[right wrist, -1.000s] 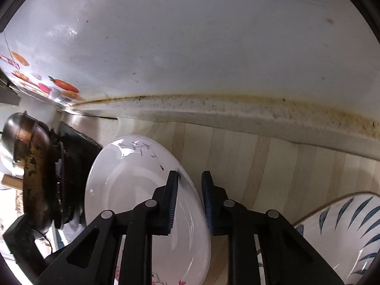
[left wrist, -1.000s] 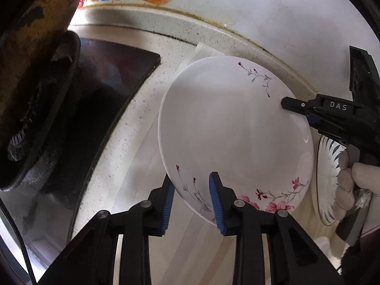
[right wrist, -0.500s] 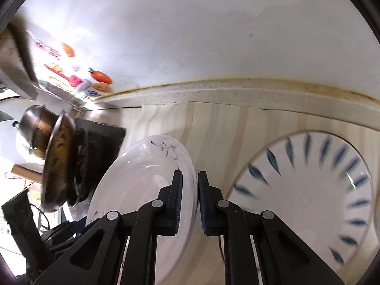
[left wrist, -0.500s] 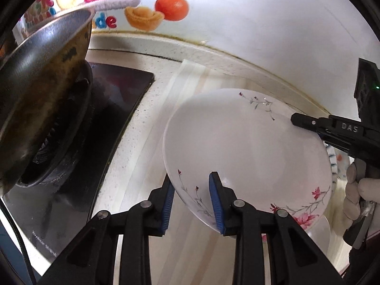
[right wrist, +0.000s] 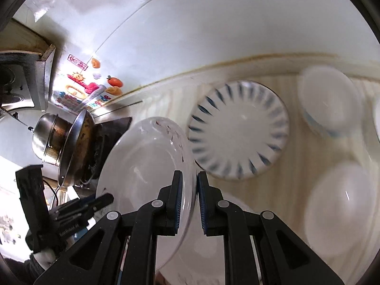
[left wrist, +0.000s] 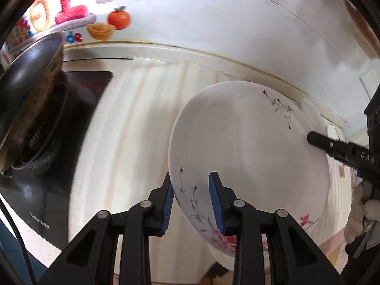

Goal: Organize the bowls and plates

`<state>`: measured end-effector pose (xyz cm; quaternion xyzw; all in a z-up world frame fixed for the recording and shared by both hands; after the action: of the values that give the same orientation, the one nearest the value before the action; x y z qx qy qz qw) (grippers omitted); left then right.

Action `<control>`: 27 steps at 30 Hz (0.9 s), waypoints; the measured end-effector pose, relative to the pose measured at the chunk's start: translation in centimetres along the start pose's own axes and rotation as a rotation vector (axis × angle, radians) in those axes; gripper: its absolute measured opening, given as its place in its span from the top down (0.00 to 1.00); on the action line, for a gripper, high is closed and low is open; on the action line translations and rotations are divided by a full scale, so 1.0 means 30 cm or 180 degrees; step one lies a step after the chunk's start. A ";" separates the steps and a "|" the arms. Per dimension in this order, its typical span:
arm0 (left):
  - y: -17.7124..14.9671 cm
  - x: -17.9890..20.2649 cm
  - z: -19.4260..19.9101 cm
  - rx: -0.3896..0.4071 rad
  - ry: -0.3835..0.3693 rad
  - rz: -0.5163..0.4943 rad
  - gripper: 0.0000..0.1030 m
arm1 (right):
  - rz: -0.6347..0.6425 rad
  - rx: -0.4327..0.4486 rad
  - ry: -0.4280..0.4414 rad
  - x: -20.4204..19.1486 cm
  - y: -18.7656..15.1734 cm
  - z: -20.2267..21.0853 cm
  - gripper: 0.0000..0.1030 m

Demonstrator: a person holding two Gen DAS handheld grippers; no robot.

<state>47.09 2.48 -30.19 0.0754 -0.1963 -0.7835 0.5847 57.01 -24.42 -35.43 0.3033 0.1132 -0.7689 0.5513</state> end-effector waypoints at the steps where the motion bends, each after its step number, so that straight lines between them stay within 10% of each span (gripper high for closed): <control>1: -0.006 0.018 -0.002 -0.0018 -0.0007 -0.0039 0.74 | -0.0049 -0.0010 -0.0019 0.030 -0.025 0.012 0.86; 12: -0.118 0.158 -0.120 -0.0434 -0.0082 -0.0324 0.74 | -0.0453 -0.0232 -0.0229 0.313 -0.259 -0.002 0.86; 27: -0.190 0.177 -0.242 -0.0763 0.0076 -0.0420 0.74 | -0.0438 -0.0393 -0.0391 0.355 -0.297 -0.085 0.86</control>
<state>42.95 -2.78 -38.48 0.0270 -0.0890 -0.8371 0.5391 47.48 -28.14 -45.16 0.2125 0.1470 -0.8137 0.5207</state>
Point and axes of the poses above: each gripper's, at about its wrist camera, not at the fingertips, and z roughly against the way its jaws point, x to its right, y to its top, the point moved 3 cm from there along -z, roughly the way its jaws point, and after that the axes turned 15 degrees about -z, right-handed, at the moved point
